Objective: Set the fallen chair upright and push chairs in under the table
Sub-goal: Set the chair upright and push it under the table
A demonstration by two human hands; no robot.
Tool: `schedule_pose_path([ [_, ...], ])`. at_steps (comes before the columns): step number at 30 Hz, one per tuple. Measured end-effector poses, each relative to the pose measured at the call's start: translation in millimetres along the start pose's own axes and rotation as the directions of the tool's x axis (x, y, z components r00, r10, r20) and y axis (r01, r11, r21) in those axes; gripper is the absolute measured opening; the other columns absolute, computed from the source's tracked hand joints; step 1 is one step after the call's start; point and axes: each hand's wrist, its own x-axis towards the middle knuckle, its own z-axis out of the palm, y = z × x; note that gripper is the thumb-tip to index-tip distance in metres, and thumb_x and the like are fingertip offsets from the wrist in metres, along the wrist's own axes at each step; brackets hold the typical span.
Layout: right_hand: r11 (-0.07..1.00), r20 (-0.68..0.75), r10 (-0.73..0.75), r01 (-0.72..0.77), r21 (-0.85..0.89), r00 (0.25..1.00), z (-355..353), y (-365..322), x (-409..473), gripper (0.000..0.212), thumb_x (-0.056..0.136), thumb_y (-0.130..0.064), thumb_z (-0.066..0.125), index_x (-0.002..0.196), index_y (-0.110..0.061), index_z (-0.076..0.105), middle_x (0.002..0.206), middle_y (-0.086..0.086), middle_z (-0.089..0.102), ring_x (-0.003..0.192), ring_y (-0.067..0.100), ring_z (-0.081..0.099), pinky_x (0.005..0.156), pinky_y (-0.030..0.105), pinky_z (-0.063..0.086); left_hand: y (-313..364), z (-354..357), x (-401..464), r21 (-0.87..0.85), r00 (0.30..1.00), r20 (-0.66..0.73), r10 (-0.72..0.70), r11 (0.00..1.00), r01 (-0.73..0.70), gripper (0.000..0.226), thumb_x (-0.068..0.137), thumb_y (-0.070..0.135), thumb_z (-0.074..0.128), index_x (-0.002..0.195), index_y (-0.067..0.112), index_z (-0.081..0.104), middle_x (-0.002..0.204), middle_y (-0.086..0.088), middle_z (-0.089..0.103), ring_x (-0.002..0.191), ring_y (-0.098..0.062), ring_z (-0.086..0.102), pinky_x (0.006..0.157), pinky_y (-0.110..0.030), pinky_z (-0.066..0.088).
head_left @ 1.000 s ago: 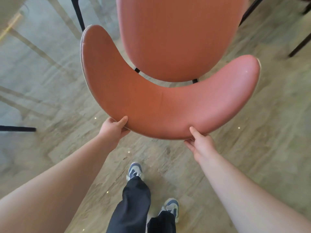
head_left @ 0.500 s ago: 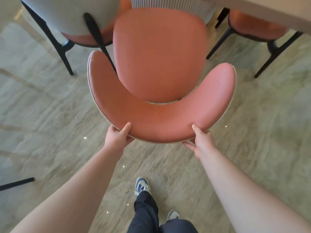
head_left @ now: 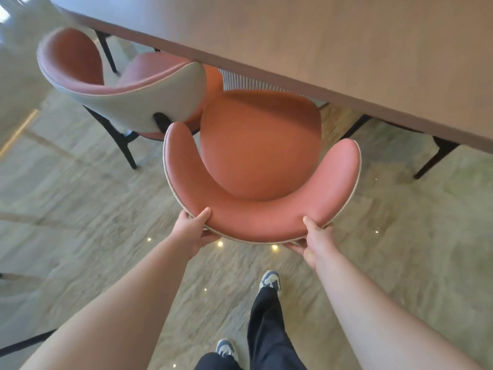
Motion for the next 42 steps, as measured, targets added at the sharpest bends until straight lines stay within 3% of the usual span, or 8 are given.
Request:
schedule_pose_path([
  [3, 1.0, -0.013, 0.006, -0.006, -0.026, 1.0, 17.7, -27.7, 12.1, 0.017, 0.097, -0.018, 0.062, 0.098, -0.026, 0.047, 0.129, 0.012, 0.054, 0.11, 0.041, 0.062, 0.055, 0.053, 0.061, 28.5, 17.1, 12.1, 0.02, 1.0, -0.027, -0.014, 1.0, 0.014, 0.02, 0.102, 0.017, 0.069, 0.114, 0.017, 0.053, 0.119, -0.015, 0.064, 0.097, -0.037, 0.073, 0.06, -0.045, 0.065],
  [8, 0.998, -0.047, 0.035, -0.037, -0.048, 0.998, 44.7, -67.1, 29.3, 0.029, 0.097, -0.016, 0.062, 0.119, -0.019, 0.044, 0.135, 0.015, 0.053, 0.115, 0.045, 0.061, 0.064, 0.063, 0.061, 69.8, 41.2, 30.6, 0.071, 0.998, -0.054, -0.03, 0.997, 0.034, 0.019, 0.101, 0.017, 0.069, 0.112, 0.016, 0.054, 0.118, -0.016, 0.065, 0.098, -0.037, 0.074, 0.059, -0.043, 0.065],
  [14, 0.998, -0.055, 0.043, -0.045, -0.034, 0.998, 68.5, -100.2, 46.8, 0.032, 0.098, -0.014, 0.059, 0.125, -0.021, 0.042, 0.121, 0.011, 0.054, 0.1, 0.041, 0.066, 0.05, 0.051, 0.06, 103.7, 63.2, 51.6, 0.103, 0.996, -0.066, -0.051, 0.993, 0.058, 0.031, 0.102, 0.017, 0.068, 0.126, 0.008, 0.051, 0.117, -0.018, 0.066, 0.098, -0.037, 0.074, 0.063, -0.046, 0.066],
  [24, 0.998, -0.07, 0.042, -0.045, -0.043, 0.997, 78.1, -110.4, 52.8, 0.027, 0.099, -0.018, 0.06, 0.121, -0.018, 0.043, 0.11, 0.007, 0.06, 0.088, 0.037, 0.069, 0.05, 0.049, 0.06, 122.6, 71.9, 52.9, 0.115, 0.992, -0.062, -0.106, 0.987, 0.113, 0.036, 0.101, 0.02, 0.069, 0.13, 0.007, 0.05, 0.119, -0.02, 0.067, 0.094, -0.036, 0.075, 0.056, -0.043, 0.066],
  [28, 0.997, -0.07, 0.051, -0.055, -0.056, 0.996, 89.0, -128.0, 59.8, 0.029, 0.1, -0.018, 0.059, 0.123, -0.014, 0.042, 0.112, 0.014, 0.06, 0.086, 0.036, 0.07, 0.055, 0.056, 0.061, 144.3, 82.8, 59.8, 0.126, 0.992, -0.038, -0.116, 0.985, 0.12, 0.037, 0.102, 0.019, 0.068, 0.131, 0.004, 0.05, 0.114, -0.02, 0.067, 0.102, -0.041, 0.074, 0.063, -0.05, 0.066],
  [32, 0.994, -0.114, 0.049, -0.059, -0.089, 0.992, 95.4, -133.4, 66.1, 0.028, 0.1, -0.017, 0.057, 0.122, -0.013, 0.04, 0.118, 0.017, 0.058, 0.093, 0.04, 0.069, 0.063, 0.064, 0.06, 154.8, 90.8, 69.9, 0.179, 0.992, -0.065, -0.107, 0.977, 0.117, 0.029, 0.103, 0.017, 0.066, 0.126, 0.007, 0.051, 0.11, -0.015, 0.066, 0.087, -0.032, 0.073, 0.052, -0.043, 0.064],
  [37, 0.996, -0.11, 0.048, -0.056, -0.067, 0.993, 93.6, -130.6, 67.1, 0.028, 0.099, -0.02, 0.06, 0.119, -0.013, 0.042, 0.109, 0.012, 0.058, 0.09, 0.037, 0.069, 0.051, 0.053, 0.06, 149.3, 89.2, 73.1, 0.177, 0.994, -0.063, -0.087, 0.979, 0.097, 0.036, 0.102, 0.021, 0.068, 0.129, 0.004, 0.051, 0.119, -0.018, 0.066, 0.095, -0.035, 0.074, 0.072, -0.051, 0.065],
  [42, 0.994, -0.068, 0.093, -0.097, -0.055, 0.993, 93.0, -135.6, 64.7, 0.036, 0.1, -0.023, 0.061, 0.129, -0.011, 0.044, 0.115, 0.018, 0.063, 0.087, 0.037, 0.071, 0.058, 0.061, 0.061, 151.8, 89.4, 71.3, 0.169, 0.996, -0.026, -0.089, 0.981, 0.093, 0.043, 0.101, 0.023, 0.069, 0.134, 0.003, 0.05, 0.122, -0.02, 0.066, 0.084, -0.034, 0.075, 0.077, -0.053, 0.065],
])
